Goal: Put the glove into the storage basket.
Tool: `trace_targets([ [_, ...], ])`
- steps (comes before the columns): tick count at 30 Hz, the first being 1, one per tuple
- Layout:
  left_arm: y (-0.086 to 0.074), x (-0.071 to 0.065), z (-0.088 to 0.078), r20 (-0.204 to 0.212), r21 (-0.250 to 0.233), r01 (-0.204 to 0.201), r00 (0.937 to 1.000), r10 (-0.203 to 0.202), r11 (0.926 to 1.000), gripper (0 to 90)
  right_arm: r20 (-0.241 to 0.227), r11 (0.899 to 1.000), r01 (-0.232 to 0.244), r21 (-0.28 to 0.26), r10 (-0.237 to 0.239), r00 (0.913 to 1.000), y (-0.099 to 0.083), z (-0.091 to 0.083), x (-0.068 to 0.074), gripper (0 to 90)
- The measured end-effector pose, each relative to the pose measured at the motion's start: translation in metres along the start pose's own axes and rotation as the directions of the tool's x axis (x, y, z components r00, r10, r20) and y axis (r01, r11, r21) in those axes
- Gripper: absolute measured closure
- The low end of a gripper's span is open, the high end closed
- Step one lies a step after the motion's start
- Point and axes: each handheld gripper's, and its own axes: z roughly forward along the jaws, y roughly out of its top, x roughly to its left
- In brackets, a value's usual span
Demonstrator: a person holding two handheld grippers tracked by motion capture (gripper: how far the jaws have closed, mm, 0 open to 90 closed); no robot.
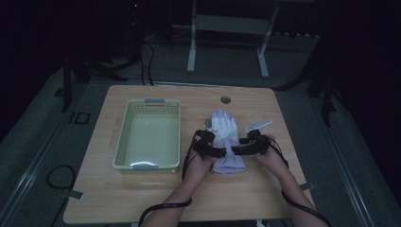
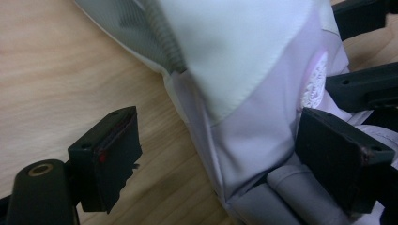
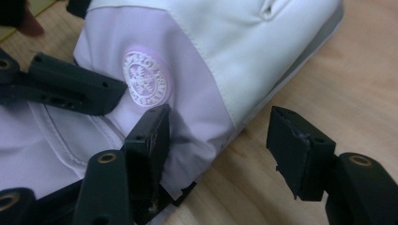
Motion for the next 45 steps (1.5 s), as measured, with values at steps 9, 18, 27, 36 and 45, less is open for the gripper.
trace_targets([
  [9,0.007,-0.002,-0.004,0.122,0.037,-0.054,0.9913,0.049,0.9979,58.1,-0.032,0.997,-0.057,0.058,0.059,0.9977,0.006,0.005,0.008,74.8],
  [18,0.022,-0.017,-0.025,0.106,0.026,-0.114,0.9882,0.110,0.9932,69.0,0.059,0.999,0.000,0.035,-0.002,0.9982,0.016,-0.014,0.025,81.7],
  [27,0.045,-0.028,-0.067,0.106,-0.011,-0.181,0.9777,0.181,0.9834,69.7,0.056,0.998,0.012,-0.067,-0.009,0.9984,0.035,-0.052,0.036,81.7],
  [36,0.057,-0.014,-0.108,0.081,-0.020,-0.201,0.9761,0.202,0.9794,69.7,0.040,0.994,0.019,-0.109,-0.015,0.9991,0.067,-0.062,0.057,81.9],
  [45,0.056,0.017,-0.148,0.058,-0.028,-0.207,0.9763,0.209,0.9779,69.7,0.011,0.991,0.044,-0.130,-0.043,0.9990,0.102,-0.051,0.086,81.9],
])
